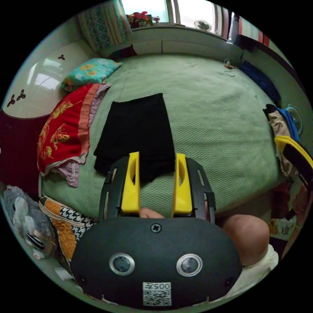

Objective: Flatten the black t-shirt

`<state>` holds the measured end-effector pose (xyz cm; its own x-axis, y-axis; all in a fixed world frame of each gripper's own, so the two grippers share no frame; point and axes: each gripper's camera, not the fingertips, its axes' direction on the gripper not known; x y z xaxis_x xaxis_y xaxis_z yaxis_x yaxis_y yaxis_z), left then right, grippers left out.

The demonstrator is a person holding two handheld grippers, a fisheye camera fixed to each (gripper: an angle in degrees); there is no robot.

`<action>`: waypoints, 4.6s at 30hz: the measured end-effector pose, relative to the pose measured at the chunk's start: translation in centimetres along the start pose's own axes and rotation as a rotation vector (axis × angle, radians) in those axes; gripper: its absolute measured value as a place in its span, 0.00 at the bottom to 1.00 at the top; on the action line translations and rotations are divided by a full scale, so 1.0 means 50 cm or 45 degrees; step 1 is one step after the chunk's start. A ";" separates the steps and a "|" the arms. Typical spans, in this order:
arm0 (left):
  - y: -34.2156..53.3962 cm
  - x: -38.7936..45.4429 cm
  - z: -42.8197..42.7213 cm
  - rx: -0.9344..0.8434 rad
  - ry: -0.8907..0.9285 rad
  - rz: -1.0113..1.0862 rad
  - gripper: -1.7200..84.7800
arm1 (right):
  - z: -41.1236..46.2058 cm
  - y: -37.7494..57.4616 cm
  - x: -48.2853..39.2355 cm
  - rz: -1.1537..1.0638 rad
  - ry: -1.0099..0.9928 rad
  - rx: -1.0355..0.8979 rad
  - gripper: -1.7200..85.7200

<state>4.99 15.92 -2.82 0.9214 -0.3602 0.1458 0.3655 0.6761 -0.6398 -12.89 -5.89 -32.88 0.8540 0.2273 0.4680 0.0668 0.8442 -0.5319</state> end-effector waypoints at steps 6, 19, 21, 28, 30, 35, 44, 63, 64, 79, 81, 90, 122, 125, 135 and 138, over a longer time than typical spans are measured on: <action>-0.052 -0.045 0.130 -0.102 -0.040 -0.104 0.19 | 0.214 -0.127 -0.041 0.120 -0.051 -0.129 0.09; -0.100 -0.079 0.210 -0.042 -0.110 -0.146 0.18 | 0.559 -0.369 -0.214 0.120 0.058 -0.226 0.10; -0.106 -0.082 0.218 -0.037 -0.101 -0.143 0.18 | 0.597 -0.395 -0.245 0.174 0.148 -0.219 0.09; -0.124 -0.076 0.241 -0.004 -0.061 -0.127 0.17 | 0.661 -0.449 -0.331 0.113 0.178 -0.228 0.07; -0.127 -0.067 0.243 0.009 -0.063 -0.126 0.15 | 0.680 -0.460 -0.353 0.040 0.183 -0.231 0.03; -0.137 -0.009 0.250 0.016 -0.119 -0.067 0.06 | 0.711 -0.465 -0.383 -0.185 0.247 -0.206 0.00; -0.169 0.194 0.225 0.002 0.168 0.008 0.03 | 0.689 -0.461 -0.224 -0.164 0.293 -0.213 0.01; -0.188 0.727 0.132 -0.074 0.160 -0.058 0.02 | 0.497 -0.224 0.388 0.076 0.429 -0.279 0.01; -0.184 0.736 0.130 -0.101 0.130 -0.088 0.02 | 0.497 -0.212 0.390 0.077 0.422 -0.304 0.01; -0.176 0.925 0.101 -0.241 0.113 -0.179 0.02 | 0.455 -0.005 0.505 0.190 0.157 -0.327 0.01; -0.181 0.957 0.103 -0.243 0.085 -0.178 0.02 | 0.449 0.016 0.528 0.202 0.112 -0.324 0.01; -0.205 1.124 0.115 -0.248 0.058 -0.141 0.02 | 0.460 0.071 0.640 0.222 0.096 -0.363 0.01; -0.331 1.437 0.139 -0.211 -0.110 -0.125 0.02 | 0.483 0.097 0.808 0.196 0.042 -0.335 0.01; -0.339 1.444 0.140 -0.219 -0.122 -0.143 0.02 | 0.484 0.096 0.805 0.168 0.078 -0.323 0.01; -0.354 1.446 0.152 -0.240 -0.106 -0.229 0.02 | 0.488 0.105 0.816 0.151 0.091 -0.306 0.01; -0.362 1.454 0.156 -0.252 -0.117 -0.234 0.02 | 0.488 0.107 0.825 0.158 0.061 -0.303 0.01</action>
<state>66.36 -17.49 25.26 0.8533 -0.3996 0.3350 0.5033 0.4629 -0.7297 10.11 19.84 0.77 0.8862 0.2940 0.3581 0.0747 0.6721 -0.7367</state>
